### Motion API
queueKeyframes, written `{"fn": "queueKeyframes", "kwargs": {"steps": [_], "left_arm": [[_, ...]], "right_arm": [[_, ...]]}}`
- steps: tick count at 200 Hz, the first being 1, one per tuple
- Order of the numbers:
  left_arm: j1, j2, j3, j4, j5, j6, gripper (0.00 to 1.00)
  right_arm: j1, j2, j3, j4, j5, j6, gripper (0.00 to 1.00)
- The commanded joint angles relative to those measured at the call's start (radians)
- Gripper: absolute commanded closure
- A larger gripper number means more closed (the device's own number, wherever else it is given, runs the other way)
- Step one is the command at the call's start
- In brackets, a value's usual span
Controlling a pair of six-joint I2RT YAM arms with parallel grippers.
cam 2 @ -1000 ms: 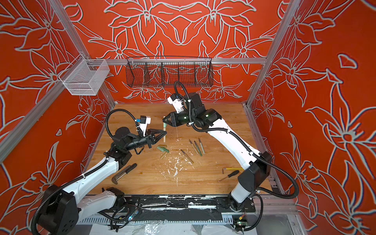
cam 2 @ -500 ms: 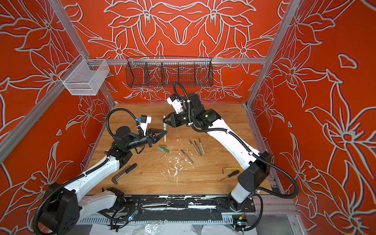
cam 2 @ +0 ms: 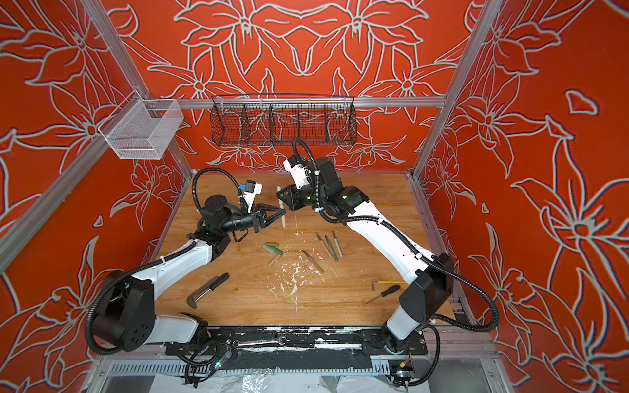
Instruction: Insert the pens into the pen caps
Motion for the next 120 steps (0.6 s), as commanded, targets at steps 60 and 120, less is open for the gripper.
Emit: {"fn": "queueKeyframes", "kwargs": {"steps": [60,120], "left_arm": [[0.049,-0.048,0.058,0.148,-0.109,-0.078,0.87],[0.035,-0.168,0.018,-0.254,-0.244,0.031,0.04]], "right_arm": [[-0.011,0.05,0.069,-0.219,-0.037,0.201,1.0],[-0.186,0.122,0.23,-0.37,-0.027,0.194,1.0]]}}
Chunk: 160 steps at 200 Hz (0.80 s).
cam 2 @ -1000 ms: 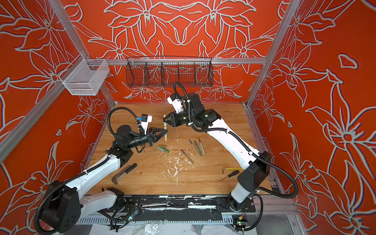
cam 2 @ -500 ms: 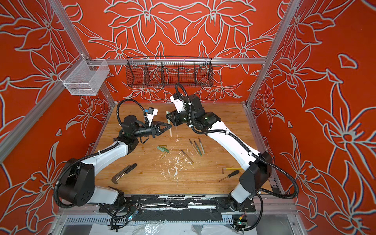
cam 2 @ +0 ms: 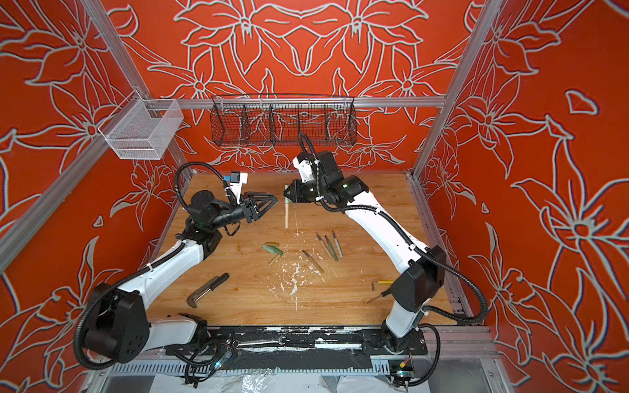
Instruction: Insert the pens into the pen caps
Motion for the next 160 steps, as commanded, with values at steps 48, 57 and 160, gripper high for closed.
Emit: {"fn": "queueKeyframes", "kwargs": {"steps": [48,57,160], "left_arm": [[-0.058,-0.098,0.08,-0.607,-0.42,0.087,0.03],[-0.062,-0.095,0.097,-0.666,-0.46,0.066,0.03],[-0.195,-0.029,0.308,-1.231,-0.743,-0.029,0.03]], "right_arm": [[-0.271,0.039,0.005,-0.288,0.049,-0.019,1.0],[-0.307,0.045,-0.017,-0.297,0.073,-0.013,1.0],[-0.458,0.348,0.077,-0.512,0.357,-0.289,1.0]]}}
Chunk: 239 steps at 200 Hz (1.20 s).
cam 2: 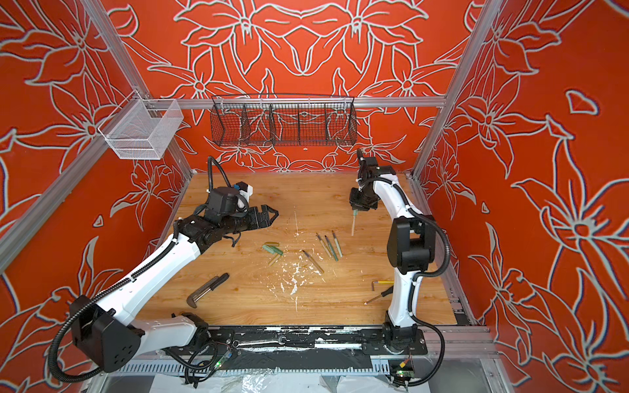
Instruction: Insert the pens into the pen caps
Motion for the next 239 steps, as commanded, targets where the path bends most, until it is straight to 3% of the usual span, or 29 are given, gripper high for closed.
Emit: {"fn": "queueKeyframes", "kwargs": {"steps": [1,66,114,205,239], "left_arm": [[-0.01,-0.014,0.004,-0.147,-0.059,-0.031,0.03],[-0.01,-0.121,-0.075,-0.241,-0.038,0.012,0.03],[-0.01,-0.213,-0.158,-0.254,-0.036,0.07,0.03],[-0.018,-0.193,-0.238,-0.115,-0.032,-0.092,0.03],[-0.03,-0.146,-0.194,-0.146,-0.05,-0.09,0.03]], "right_arm": [[-0.006,0.026,0.039,-0.098,0.112,-0.094,1.0],[-0.006,0.111,0.008,-0.062,0.275,-0.193,0.99],[-0.007,0.2,0.097,-0.083,0.376,-0.274,0.99],[-0.059,0.396,0.348,-0.215,0.295,-0.189,0.86],[-0.087,0.403,0.349,-0.214,0.261,-0.171,0.73]]}}
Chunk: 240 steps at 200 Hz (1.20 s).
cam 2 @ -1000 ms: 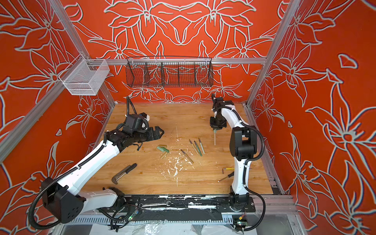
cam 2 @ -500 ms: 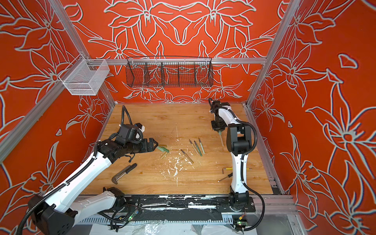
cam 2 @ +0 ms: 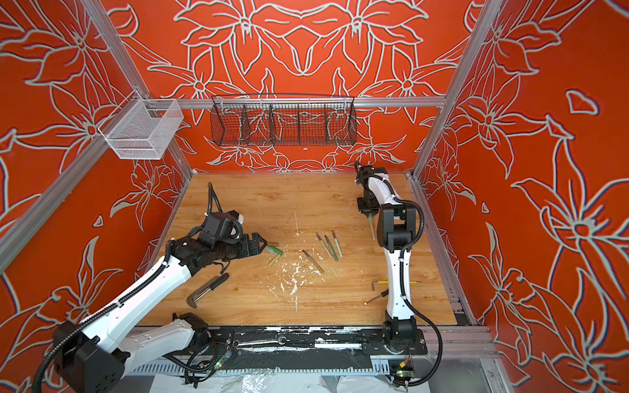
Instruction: Insert the pens into the pen caps
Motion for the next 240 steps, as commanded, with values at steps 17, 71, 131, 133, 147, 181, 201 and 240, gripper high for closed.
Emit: {"fn": "queueKeyframes", "kwargs": {"steps": [17,71,131,133,147,181,201,240], "left_arm": [[-0.018,0.053,0.062,-0.004,-0.018,-0.009,0.03],[-0.017,0.158,0.081,0.024,-0.039,-0.002,0.03],[-0.011,0.261,0.118,0.029,-0.075,-0.043,0.03],[-0.011,0.264,0.118,0.031,-0.072,-0.045,0.03],[-0.009,0.272,0.111,0.055,-0.05,-0.063,0.03],[0.008,0.276,0.104,0.065,-0.036,-0.104,0.03],[0.024,0.259,0.097,0.071,-0.041,-0.111,0.03],[0.048,0.239,0.084,0.098,0.011,-0.089,0.03]], "right_arm": [[-0.03,0.008,0.032,-0.046,-0.022,0.026,0.64],[-0.016,-0.086,0.043,-0.036,-0.159,0.015,0.5],[0.149,-0.409,-0.326,0.187,-0.416,-0.088,0.48],[0.156,-0.418,-0.338,0.195,-0.42,-0.091,0.48],[0.208,-0.473,-0.424,0.222,-0.44,-0.11,0.48],[0.304,-0.548,-0.594,0.254,-0.432,-0.087,0.48],[0.319,-0.587,-0.691,0.289,-0.396,-0.038,0.5],[0.321,-0.586,-0.766,0.316,-0.303,0.034,0.55]]}}
